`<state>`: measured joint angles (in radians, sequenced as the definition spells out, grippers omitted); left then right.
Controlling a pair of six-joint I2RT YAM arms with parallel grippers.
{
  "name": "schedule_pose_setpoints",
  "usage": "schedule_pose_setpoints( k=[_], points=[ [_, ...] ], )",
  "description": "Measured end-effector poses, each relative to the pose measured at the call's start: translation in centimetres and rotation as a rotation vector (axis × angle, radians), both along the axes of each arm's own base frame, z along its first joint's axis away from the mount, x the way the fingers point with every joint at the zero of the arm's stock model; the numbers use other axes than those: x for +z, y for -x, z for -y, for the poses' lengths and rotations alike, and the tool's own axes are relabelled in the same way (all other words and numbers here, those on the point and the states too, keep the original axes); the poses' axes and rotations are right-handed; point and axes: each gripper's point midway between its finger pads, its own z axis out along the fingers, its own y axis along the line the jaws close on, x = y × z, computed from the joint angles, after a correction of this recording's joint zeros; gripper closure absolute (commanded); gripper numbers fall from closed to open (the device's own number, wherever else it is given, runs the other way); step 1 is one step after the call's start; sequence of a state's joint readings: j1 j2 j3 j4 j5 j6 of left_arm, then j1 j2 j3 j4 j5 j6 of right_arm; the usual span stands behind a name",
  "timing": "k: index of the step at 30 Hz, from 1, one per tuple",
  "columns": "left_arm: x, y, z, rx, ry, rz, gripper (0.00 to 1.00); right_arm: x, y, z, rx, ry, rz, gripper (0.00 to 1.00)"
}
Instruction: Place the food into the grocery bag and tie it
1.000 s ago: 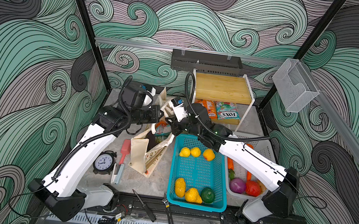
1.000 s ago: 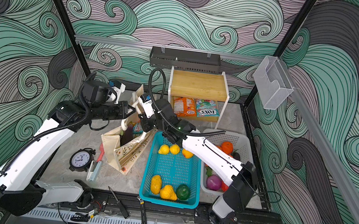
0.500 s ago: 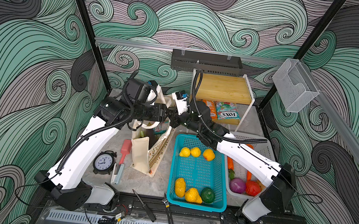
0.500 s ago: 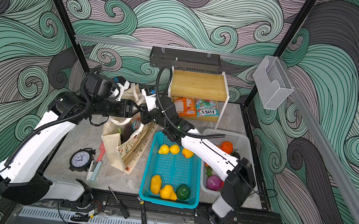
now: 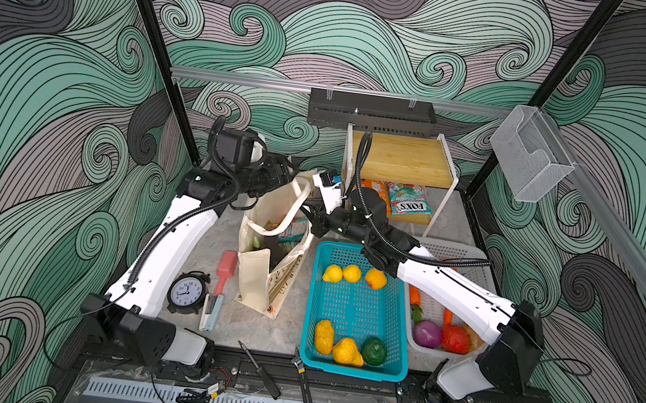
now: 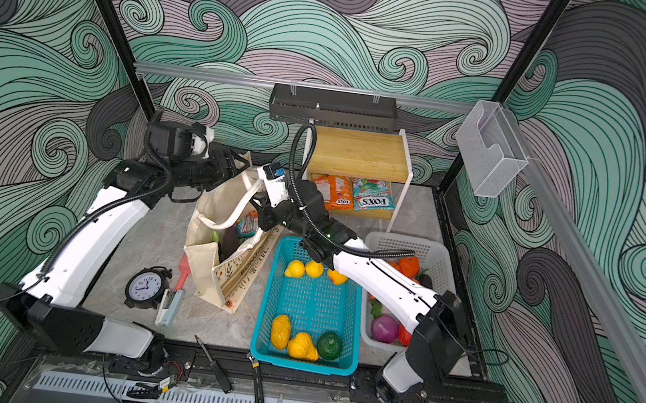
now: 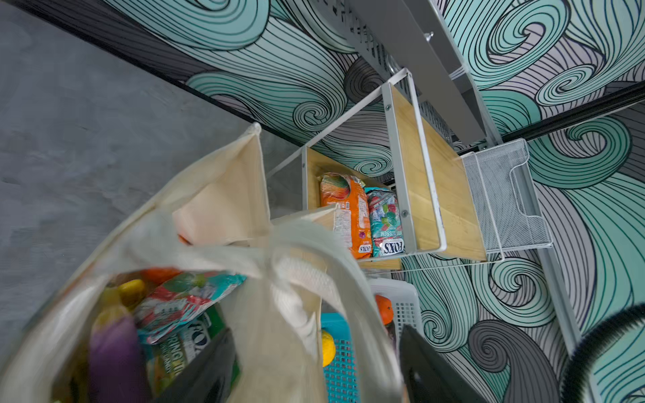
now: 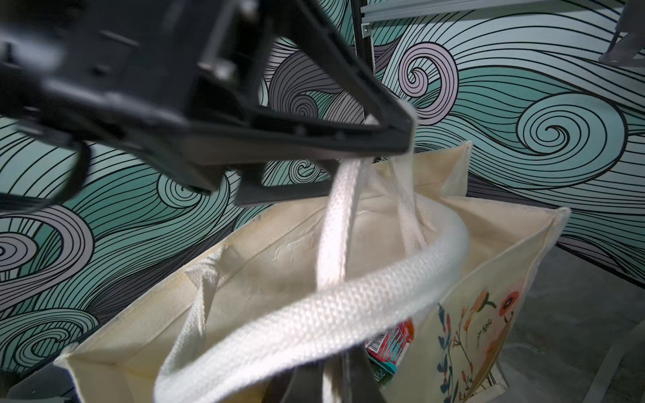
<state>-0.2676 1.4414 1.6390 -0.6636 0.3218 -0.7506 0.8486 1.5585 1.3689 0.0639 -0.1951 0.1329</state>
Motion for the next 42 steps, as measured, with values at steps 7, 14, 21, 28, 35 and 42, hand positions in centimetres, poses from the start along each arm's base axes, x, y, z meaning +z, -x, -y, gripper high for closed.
schedule_pose_setpoints(
  k=[7,14,21,28,35,42],
  points=[
    [-0.7,-1.6,1.0,0.010,0.094,-0.031,0.56,0.2,0.7,0.0,0.035,0.010,0.020,1.00],
    [0.1,-1.2,1.1,-0.002,0.110,-0.008,0.97,-0.1,0.9,0.0,0.048,0.020,0.013,1.00],
    [0.8,-0.8,0.0,0.010,0.094,0.016,1.00,0.3,1.1,0.7,0.077,-0.016,-0.035,0.30],
    [1.8,-0.1,-0.6,0.003,0.115,0.028,1.00,1.7,0.9,6.1,0.042,-0.092,-0.055,0.29],
    [2.0,0.5,0.1,-0.044,0.161,0.007,1.00,-0.1,0.3,5.2,0.088,-0.045,-0.031,0.36],
    [2.3,0.7,-0.2,-0.049,0.177,0.007,1.00,-3.9,-0.2,2.2,0.193,-0.024,-0.100,0.40]
  ],
)
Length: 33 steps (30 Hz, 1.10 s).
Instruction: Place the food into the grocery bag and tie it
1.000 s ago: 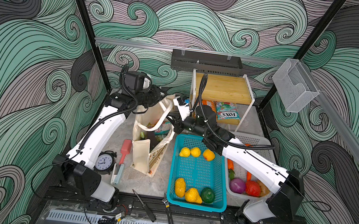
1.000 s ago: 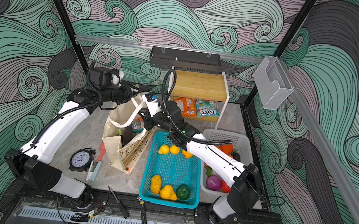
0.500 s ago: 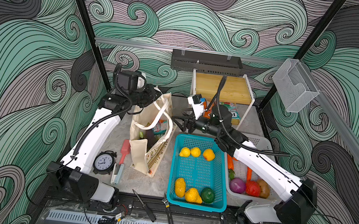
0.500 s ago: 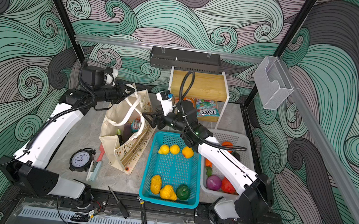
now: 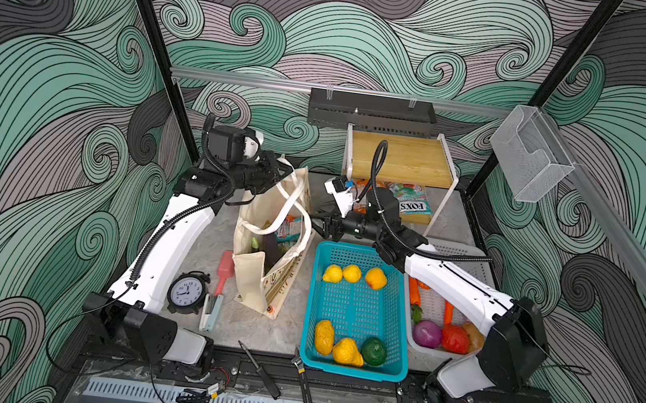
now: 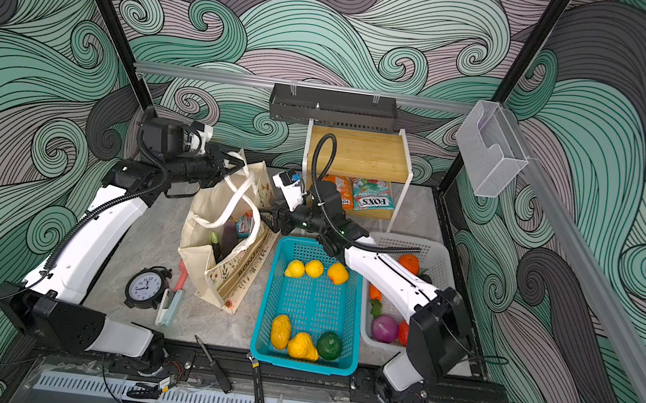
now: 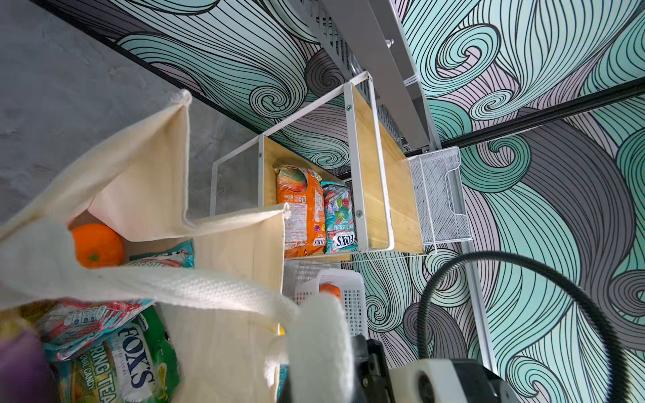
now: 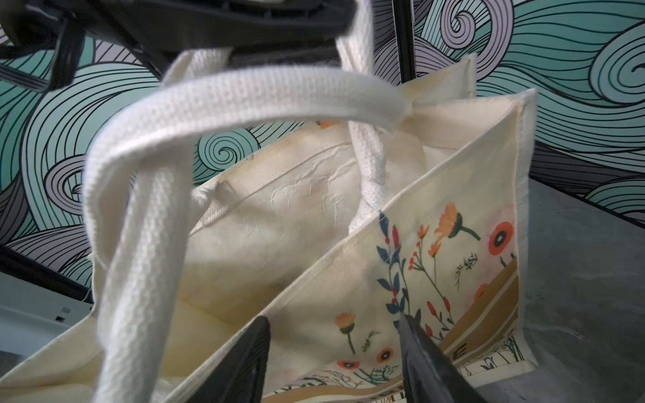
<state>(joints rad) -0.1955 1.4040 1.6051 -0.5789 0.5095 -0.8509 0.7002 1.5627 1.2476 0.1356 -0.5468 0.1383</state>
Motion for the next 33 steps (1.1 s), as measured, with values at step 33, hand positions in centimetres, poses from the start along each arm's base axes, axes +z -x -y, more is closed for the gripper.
schedule_pose_setpoints(
  k=[33],
  points=[
    [-0.2,1.3,-1.7,-0.035,-0.023,-0.012,1.00,5.3,5.6,-11.0,0.309,-0.281,0.067,0.03]
  ],
)
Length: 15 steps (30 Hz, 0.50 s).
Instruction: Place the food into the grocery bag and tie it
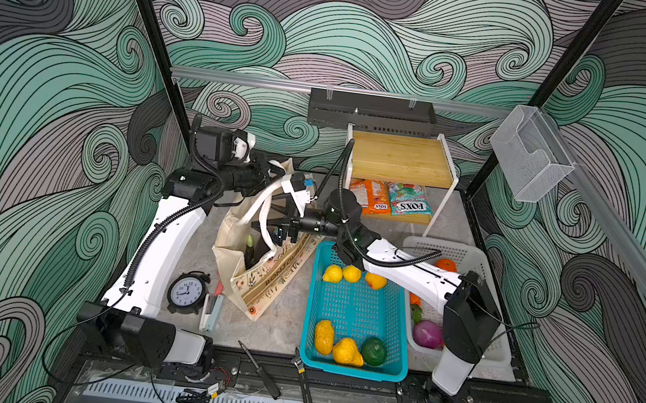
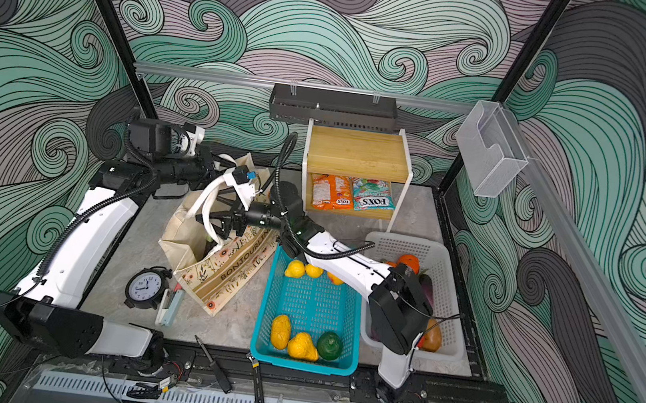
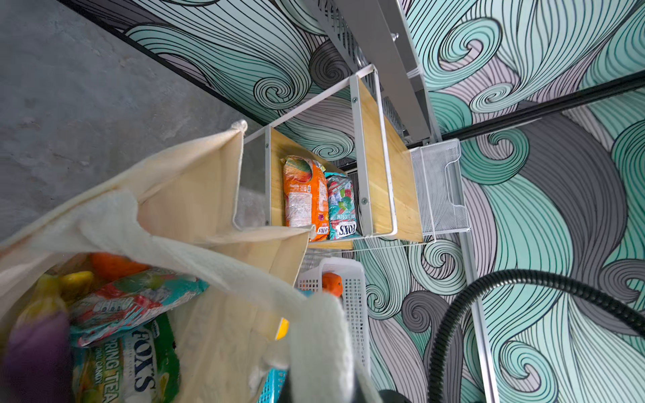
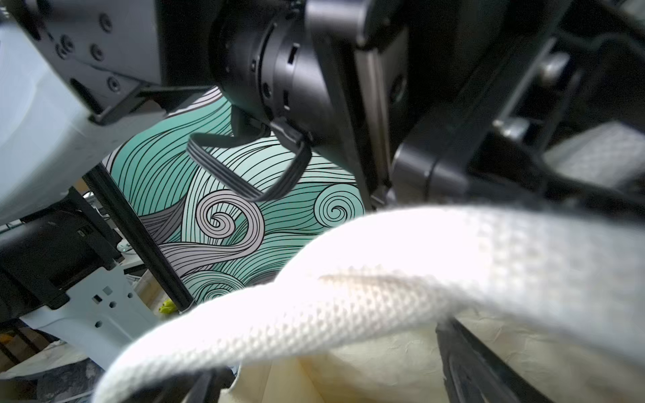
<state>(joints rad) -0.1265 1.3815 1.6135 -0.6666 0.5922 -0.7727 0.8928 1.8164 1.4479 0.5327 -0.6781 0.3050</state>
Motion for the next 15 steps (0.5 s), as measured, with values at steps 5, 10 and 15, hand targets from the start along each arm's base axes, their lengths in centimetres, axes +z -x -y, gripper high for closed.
schedule_pose_setpoints(
  k=[5,10,15],
  points=[
    [-0.2,0.2,0.0,-0.012,-0.016,0.008,1.00,0.8,-0.6,-1.1,-0.002,-0.017,-0.006,0.08],
    [-0.8,0.7,-0.7,-0.001,-0.062,0.007,1.00,0.8,-0.6,-1.4,-0.002,-0.021,-0.043,0.20],
    [-0.8,1.4,-0.9,0.003,-0.076,0.021,1.00,1.4,-0.9,-1.7,-0.008,-0.039,-0.067,0.39]
  ],
)
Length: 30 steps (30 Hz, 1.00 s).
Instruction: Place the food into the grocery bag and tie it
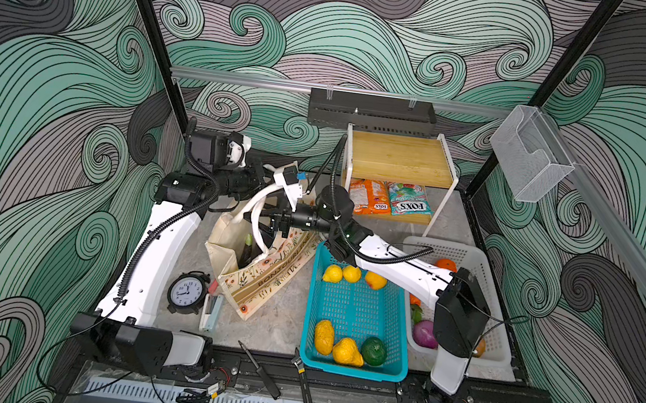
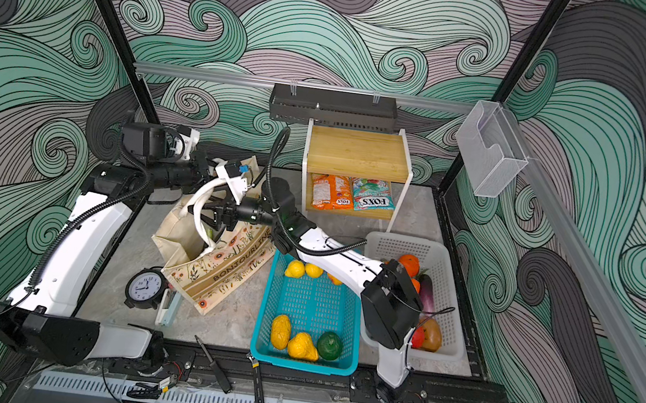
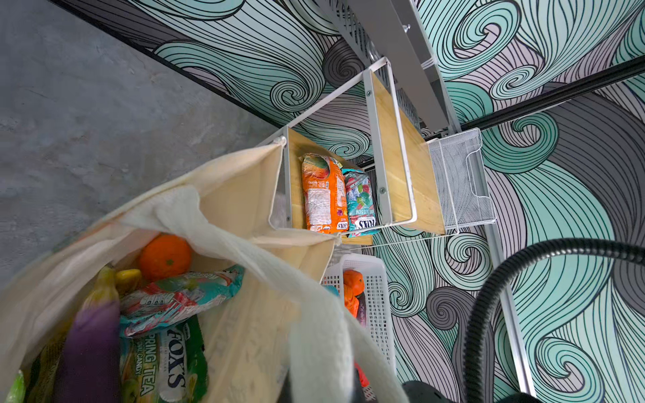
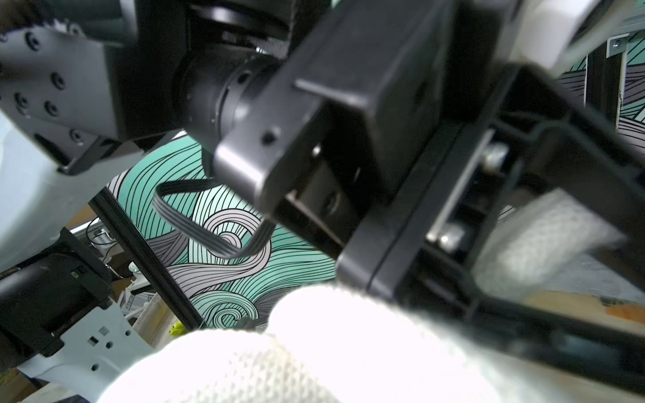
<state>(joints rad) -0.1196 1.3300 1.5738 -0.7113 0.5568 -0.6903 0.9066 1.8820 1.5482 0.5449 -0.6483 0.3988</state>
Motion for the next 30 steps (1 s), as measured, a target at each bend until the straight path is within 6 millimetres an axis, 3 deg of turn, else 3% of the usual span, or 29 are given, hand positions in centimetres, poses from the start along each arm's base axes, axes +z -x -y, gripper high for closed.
schedule_pose_setpoints(
  k=[2,3,4,5,7,9,12,14,15,23,26,30],
  points=[
    [-0.1,0.1,0.0,0.000,0.000,-0.002,1.00,-0.2,-0.3,-0.1,-0.002,-0.005,-0.014,0.47],
    [-0.2,0.1,-0.1,0.001,-0.001,-0.002,1.00,-0.3,-0.4,-0.1,-0.002,-0.007,-0.020,0.60],
    [-0.2,0.1,-0.1,0.002,-0.001,-0.001,1.00,-0.3,-0.4,-0.2,-0.001,-0.009,-0.024,0.87],
    [-0.3,0.0,-0.1,0.006,-0.002,-0.001,1.00,-0.3,-0.4,-0.2,0.002,-0.012,-0.027,0.89],
    [-0.2,-0.1,-0.3,0.013,-0.002,0.003,1.00,-0.2,-0.3,-0.2,0.007,-0.018,-0.040,0.84],
    [-0.1,-0.2,-0.4,0.016,0.002,0.010,1.00,-0.1,-0.3,-0.1,0.007,-0.023,-0.053,0.71],
    [-0.2,-0.2,-0.3,0.017,0.010,0.010,1.00,-0.1,-0.6,0.0,0.002,-0.022,-0.056,0.68],
    [-0.2,-0.2,-0.3,0.016,0.010,0.008,1.00,-0.3,-0.9,0.1,-0.003,-0.016,-0.068,0.49],
    [-0.2,-0.2,-0.3,0.016,0.010,0.008,1.00,-0.3,-1.0,0.2,-0.009,-0.015,-0.071,0.49],
    [-0.3,-0.1,-0.6,0.020,0.005,0.008,1.00,-0.2,-1.2,0.5,0.018,-0.020,-0.090,0.92],
    [-0.1,0.0,-0.3,0.008,0.015,0.011,1.00,-0.2,-1.2,0.7,0.029,-0.017,-0.094,1.00],
    [-0.2,-0.1,-0.6,0.010,0.015,-0.002,1.00,-0.9,-1.8,1.3,0.017,0.003,-0.103,1.00]
  ],
)
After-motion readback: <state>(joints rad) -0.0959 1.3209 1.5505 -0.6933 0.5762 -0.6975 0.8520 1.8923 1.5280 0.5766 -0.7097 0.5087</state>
